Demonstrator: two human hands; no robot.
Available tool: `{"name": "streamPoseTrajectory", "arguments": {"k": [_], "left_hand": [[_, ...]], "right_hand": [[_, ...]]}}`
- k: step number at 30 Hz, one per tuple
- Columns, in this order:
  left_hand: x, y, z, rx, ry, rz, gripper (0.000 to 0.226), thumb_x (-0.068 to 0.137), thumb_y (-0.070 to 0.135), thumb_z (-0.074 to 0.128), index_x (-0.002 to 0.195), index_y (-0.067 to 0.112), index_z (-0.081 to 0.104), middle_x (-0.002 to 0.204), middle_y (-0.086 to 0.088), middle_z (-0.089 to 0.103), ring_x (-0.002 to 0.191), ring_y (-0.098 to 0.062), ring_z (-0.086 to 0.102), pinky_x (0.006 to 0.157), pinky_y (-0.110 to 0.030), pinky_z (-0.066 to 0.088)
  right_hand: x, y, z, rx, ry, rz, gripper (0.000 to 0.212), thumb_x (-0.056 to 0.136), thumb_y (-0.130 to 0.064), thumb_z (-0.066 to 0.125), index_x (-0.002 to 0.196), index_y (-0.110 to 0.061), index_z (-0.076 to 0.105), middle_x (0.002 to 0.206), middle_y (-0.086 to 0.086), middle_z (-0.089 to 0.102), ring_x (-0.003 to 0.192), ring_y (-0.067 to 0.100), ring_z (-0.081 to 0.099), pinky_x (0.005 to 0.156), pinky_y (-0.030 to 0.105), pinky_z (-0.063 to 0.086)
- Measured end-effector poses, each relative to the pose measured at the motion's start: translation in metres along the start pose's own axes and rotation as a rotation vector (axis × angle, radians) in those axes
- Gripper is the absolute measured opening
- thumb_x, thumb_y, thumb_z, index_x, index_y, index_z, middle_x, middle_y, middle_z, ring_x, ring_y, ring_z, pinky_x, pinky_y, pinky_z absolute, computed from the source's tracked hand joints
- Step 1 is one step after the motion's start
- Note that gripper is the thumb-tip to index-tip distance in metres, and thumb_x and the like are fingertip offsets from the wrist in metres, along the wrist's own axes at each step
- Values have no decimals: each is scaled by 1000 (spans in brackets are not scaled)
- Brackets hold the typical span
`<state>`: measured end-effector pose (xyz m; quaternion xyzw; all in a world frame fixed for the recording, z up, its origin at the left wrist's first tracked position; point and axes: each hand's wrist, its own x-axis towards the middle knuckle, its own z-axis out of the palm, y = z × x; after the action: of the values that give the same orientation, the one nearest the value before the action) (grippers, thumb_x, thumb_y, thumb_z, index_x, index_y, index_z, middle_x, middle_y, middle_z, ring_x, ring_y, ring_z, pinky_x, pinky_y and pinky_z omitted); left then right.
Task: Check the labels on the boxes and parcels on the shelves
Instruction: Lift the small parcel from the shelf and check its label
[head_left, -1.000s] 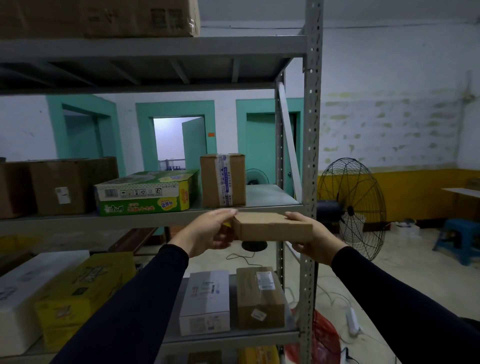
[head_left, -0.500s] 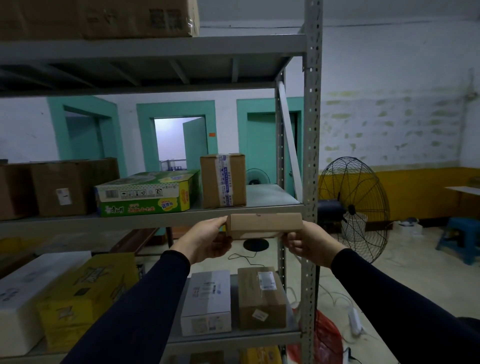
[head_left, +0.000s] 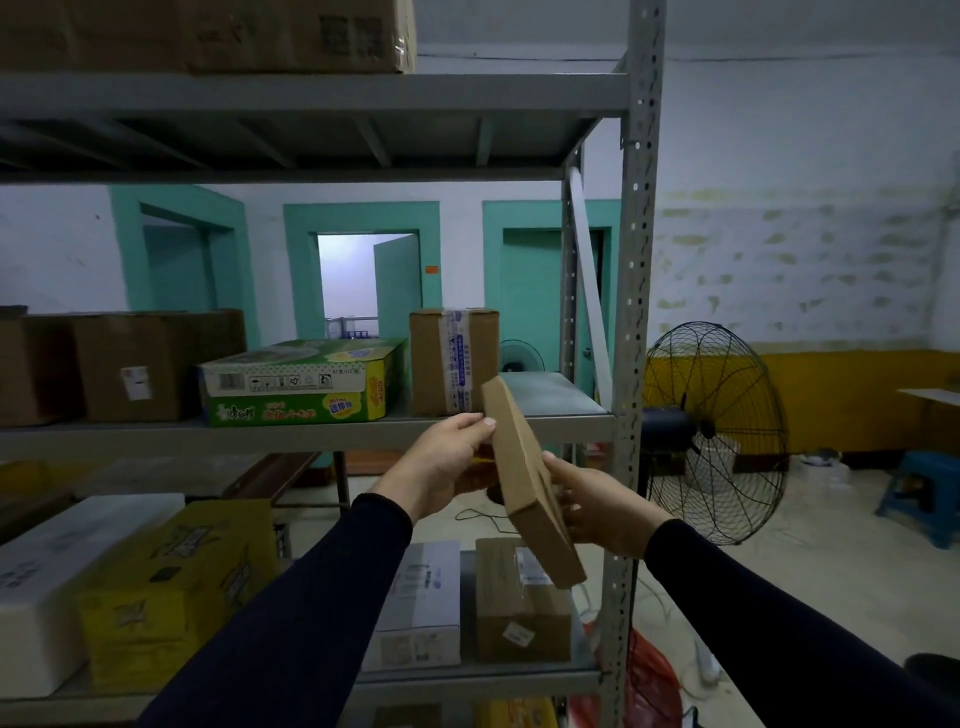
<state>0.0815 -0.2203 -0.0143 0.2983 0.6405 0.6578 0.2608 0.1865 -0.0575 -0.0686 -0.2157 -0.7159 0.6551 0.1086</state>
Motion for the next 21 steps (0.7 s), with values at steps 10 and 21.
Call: {"name": "streamPoseTrajectory", "arguments": {"k": [10,21], "left_hand": [[-2,0,8,-4,-53,-23,37,96,24,63,131,15,56,113,-17,70,101,-32,71,85,-41,60],[-2,-8,6,117,51,-3,32,101,24,55,130,10,55,111,-8,66,98,-21,65,71,-31,56]], "right_hand": [[-3,6,8,56,-118,-31,77,68,-78,67,123,-24,62,133,23,58,114,36,62,98,46,54],[-4,0,5,-102,279,-180,31,101,-31,57,131,-22,53,118,0,63,113,22,58,106,43,46]]}}
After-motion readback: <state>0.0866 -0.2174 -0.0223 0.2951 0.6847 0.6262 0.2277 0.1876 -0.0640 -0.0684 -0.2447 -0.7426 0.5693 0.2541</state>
